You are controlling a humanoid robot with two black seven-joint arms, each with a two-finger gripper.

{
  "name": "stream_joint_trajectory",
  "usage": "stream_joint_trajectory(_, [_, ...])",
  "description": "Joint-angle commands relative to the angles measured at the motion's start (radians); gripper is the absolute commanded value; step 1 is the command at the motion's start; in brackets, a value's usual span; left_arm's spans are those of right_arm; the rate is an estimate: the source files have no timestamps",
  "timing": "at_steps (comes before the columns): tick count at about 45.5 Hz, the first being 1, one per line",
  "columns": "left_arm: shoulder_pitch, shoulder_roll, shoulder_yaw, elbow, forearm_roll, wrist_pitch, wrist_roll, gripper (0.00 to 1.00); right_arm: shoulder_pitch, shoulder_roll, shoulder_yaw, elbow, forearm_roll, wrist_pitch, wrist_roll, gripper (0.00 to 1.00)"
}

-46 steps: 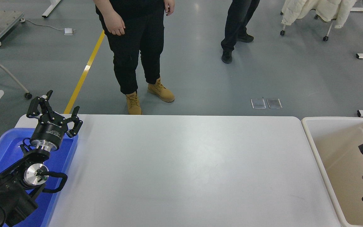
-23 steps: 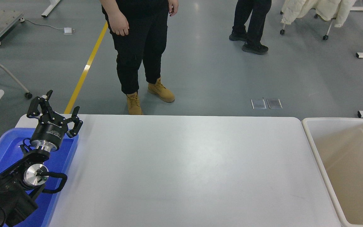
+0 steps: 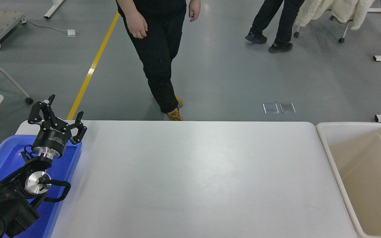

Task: Clean the table surface

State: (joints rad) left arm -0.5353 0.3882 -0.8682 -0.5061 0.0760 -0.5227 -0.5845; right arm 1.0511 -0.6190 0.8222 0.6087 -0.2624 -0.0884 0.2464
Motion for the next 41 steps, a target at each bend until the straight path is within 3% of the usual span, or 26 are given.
stream_joint_trajectory(1, [0.000,0.000,0.000,0.000,-0.001,0.000,0.000,1.00,-0.091,0.024,0.279,0.108,0.000,0.096,-0.139,1.00])
stream_joint_trajectory(4, [0.000,0.001,0.000,0.000,-0.001,0.000,0.000,1.00,-0.144,0.054,0.366,0.109,0.000,0.130,-0.187,1.00])
stream_joint_trajectory(9, [0.000,0.000,0.000,0.000,-0.001,0.000,0.000,1.00,-0.261,0.113,0.486,0.126,-0.009,0.264,-0.179,1.00])
stream_joint_trajectory(16, [0.000,0.000,0.000,0.000,-0.001,0.000,0.000,1.00,-0.416,0.143,0.514,0.132,-0.012,0.406,-0.018,1.00])
stream_joint_trajectory(27, [0.000,0.000,0.000,0.000,-0.001,0.000,0.000,1.00,-0.562,0.186,0.382,0.117,-0.020,0.441,0.197,1.00])
stream_joint_trajectory(41, [0.000,0.000,0.000,0.000,0.001,0.000,0.000,1.00,-0.591,0.245,0.226,0.036,-0.020,0.441,0.261,1.00])
